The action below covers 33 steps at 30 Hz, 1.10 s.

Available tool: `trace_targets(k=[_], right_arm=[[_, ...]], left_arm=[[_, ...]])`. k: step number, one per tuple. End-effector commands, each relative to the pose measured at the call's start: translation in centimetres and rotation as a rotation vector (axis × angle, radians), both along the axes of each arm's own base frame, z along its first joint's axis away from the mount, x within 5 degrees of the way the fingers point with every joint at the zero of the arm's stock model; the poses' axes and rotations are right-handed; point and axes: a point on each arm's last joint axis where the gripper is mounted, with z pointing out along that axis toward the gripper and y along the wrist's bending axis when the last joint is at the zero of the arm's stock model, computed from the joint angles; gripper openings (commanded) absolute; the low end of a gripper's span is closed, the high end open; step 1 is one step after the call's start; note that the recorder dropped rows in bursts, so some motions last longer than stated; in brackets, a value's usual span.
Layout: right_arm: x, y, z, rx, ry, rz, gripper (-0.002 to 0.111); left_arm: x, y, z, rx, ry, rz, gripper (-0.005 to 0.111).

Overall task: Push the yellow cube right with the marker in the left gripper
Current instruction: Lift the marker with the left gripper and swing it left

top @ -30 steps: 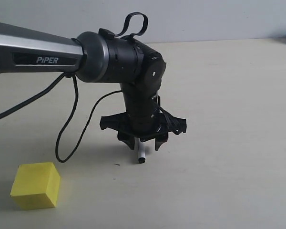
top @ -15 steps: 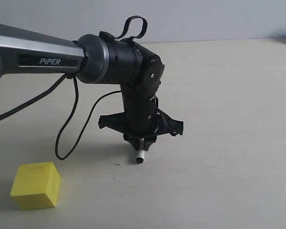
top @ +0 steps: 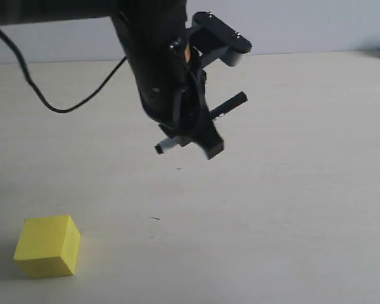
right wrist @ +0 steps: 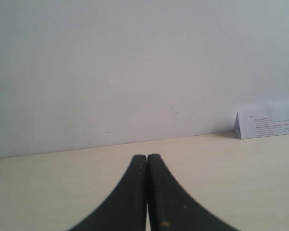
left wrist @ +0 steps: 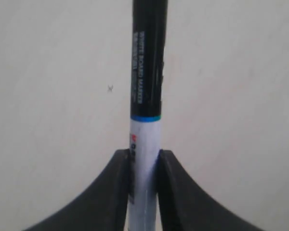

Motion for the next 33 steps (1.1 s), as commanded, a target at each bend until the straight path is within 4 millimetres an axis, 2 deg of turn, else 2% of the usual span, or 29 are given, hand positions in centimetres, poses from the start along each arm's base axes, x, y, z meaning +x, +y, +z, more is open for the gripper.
trace_targets(k=[1,2,4,6,7,8,11,15,19,26,29,33], right_arm=[[0.0,0.0,-0.1,-0.011,-0.006,-0.007,0.000],[0.0,0.0,-0.1,-0.009,-0.006,-0.007,0.000],[0.0,0.0,-0.1,-0.009,-0.006,-0.007,0.000],[0.0,0.0,-0.1,-0.009,-0.006,-0.007,0.000],[0.0,0.0,-0.1,-0.009,-0.006,-0.007,0.000],[0.0,0.0,-0.1,-0.009,-0.006,-0.007,0.000],[0.0,0.0,-0.1,-0.009,-0.006,-0.007,0.000],[0.0,0.0,-0.1,-0.009,-0.006,-0.007,0.000],[0.0,0.0,-0.1,-0.011,-0.006,-0.008,0.000],[0.0,0.0,-0.1,-0.011,-0.006,-0.008,0.000],[0.0,0.0,-0.1,-0.011,-0.006,-0.008,0.000],[0.0,0.0,-0.1,-0.011,-0.006,-0.008,0.000]], left_arm=[[-2.9,3.6,4.1,-0.009,-0.056,-0.184,0.000],[-3.6,4.4,4.8,-0.022,-0.078,-0.202,0.000],[-5.5,8.1,6.7,0.007,-0.139,-0.209,0.000],[-6.2,11.5,7.1,0.162,-0.190,-0.203,0.000],[-6.2,12.3,7.3,0.198,-0.226,-0.203,0.000],[-6.2,13.0,7.4,0.240,-0.263,-0.205,0.000],[-6.4,13.1,7.4,0.254,-0.270,-0.243,0.000],[-5.8,14.3,7.2,0.255,-0.223,-0.322,0.000],[-5.3,17.1,6.2,0.231,-0.140,-0.334,0.000],[-5.1,23.3,2.6,0.277,0.019,-0.269,0.000],[-5.2,25.0,0.9,0.258,0.073,-0.268,0.000],[-5.1,26.7,-1.3,0.286,0.063,-0.245,0.000]])
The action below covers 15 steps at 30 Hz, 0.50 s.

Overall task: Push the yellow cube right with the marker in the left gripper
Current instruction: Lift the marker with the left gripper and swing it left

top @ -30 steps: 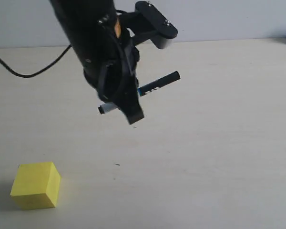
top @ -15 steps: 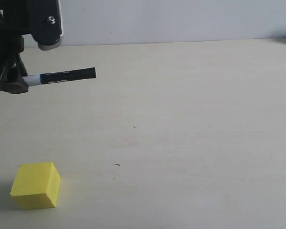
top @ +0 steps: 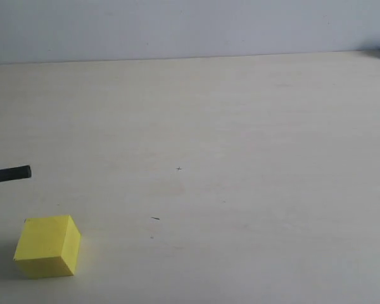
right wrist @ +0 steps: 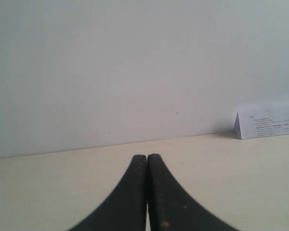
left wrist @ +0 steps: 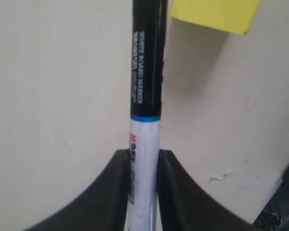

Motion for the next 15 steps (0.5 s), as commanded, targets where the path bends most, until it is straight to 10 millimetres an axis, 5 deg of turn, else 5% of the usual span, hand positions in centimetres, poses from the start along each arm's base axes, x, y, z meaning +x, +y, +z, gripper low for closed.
trace_targets(k=[1,9,15], right_arm=[[0.0,0.0,-0.1,-0.011,-0.006,-0.008,0.000],[0.0,0.0,-0.1,-0.011,-0.006,-0.008,0.000],[0.0,0.0,-0.1,-0.011,-0.006,-0.008,0.000]], left_arm=[[0.0,1.6,-2.2,0.019,-0.032,0.012,0.000],[-1.4,3.2,-7.0,0.074,0.148,-0.042,0.000],[-0.9,3.1,-7.3,0.068,0.073,-0.090,0.000]])
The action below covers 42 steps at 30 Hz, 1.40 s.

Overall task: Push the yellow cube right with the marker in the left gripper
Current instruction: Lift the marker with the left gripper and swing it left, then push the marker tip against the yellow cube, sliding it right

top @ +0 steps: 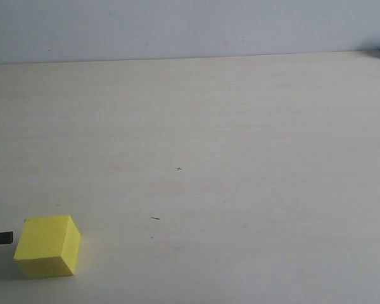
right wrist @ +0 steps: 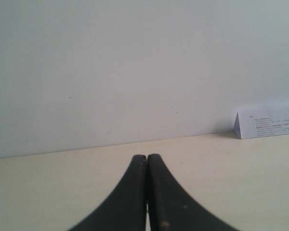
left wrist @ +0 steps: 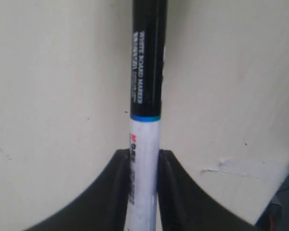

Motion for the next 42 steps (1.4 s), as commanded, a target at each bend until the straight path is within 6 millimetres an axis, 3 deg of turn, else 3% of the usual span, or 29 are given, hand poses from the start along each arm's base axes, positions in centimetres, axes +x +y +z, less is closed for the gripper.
trace_targets(k=[1,6,11,29,42], right_arm=[[0.0,0.0,-0.1,-0.011,-0.006,-0.008,0.000],[0.0,0.0,-0.1,-0.011,-0.006,-0.008,0.000],[0.0,0.0,-0.1,-0.011,-0.006,-0.008,0.000],[0.0,0.0,-0.1,-0.013,-0.005,-0.008,0.000],[0.0,0.0,-0.1,-0.013,-0.003,-0.007,0.000]], left_arm=[[0.4,0.2,-0.2,-0.004,-0.052,-0.008,0.000],[0.1,2.3,-1.4,0.052,-0.003,0.190,0.000],[0.1,1.5,-1.5,0.009,0.031,0.015,0.000],[0.1,1.9,-1.7,0.009,0.022,0.022,0.000],[0.2,-0.6,-2.4,-0.055,-0.030,-0.096,0.000]])
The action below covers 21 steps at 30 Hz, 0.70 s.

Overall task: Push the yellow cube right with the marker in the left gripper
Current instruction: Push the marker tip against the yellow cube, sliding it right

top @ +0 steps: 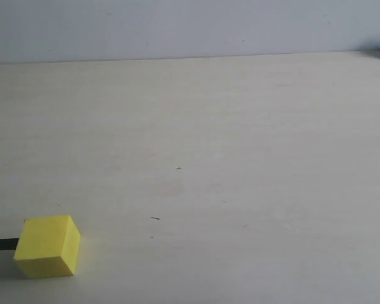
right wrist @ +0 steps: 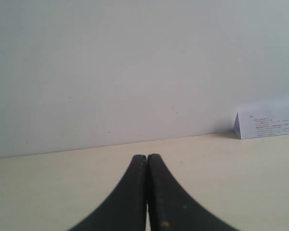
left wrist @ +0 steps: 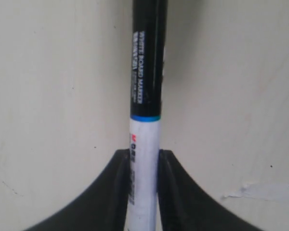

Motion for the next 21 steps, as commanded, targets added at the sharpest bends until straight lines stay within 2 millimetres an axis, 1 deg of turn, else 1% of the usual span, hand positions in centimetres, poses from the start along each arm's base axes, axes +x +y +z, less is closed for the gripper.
trace_targets(k=[1,4,6,8,14,16,18,21], right_arm=[[0.0,0.0,-0.1,-0.011,-0.003,-0.007,0.000],[0.0,0.0,-0.1,-0.011,-0.003,-0.007,0.000],[0.0,0.0,-0.1,-0.011,-0.003,-0.007,0.000],[0.0,0.0,-0.1,-0.013,-0.003,-0.008,0.000],[0.0,0.0,-0.1,-0.013,-0.003,-0.008,0.000],[0.0,0.0,-0.1,-0.013,-0.003,-0.008,0.000],[0.0,0.0,-0.1,-0.013,-0.003,-0.008,0.000],[0.0,0.0,-0.1,-0.013,-0.003,-0.008,0.000]], left_arm=[[-0.1,-1.0,-0.1,-0.034,-0.008,-0.016,0.000],[0.0,-2.9,0.1,-0.092,-0.026,-0.080,0.000],[0.2,-3.6,0.3,-0.095,-0.036,-0.108,0.000],[0.2,-3.4,0.4,-0.082,-0.037,-0.088,0.000],[-0.4,-1.1,0.3,-0.029,0.058,0.006,0.000],[-0.4,-0.5,0.4,-0.029,0.062,0.033,0.000],[-0.3,-0.6,0.3,-0.034,0.058,0.038,0.000],[-0.3,-1.1,0.3,-0.067,0.047,0.039,0.000]])
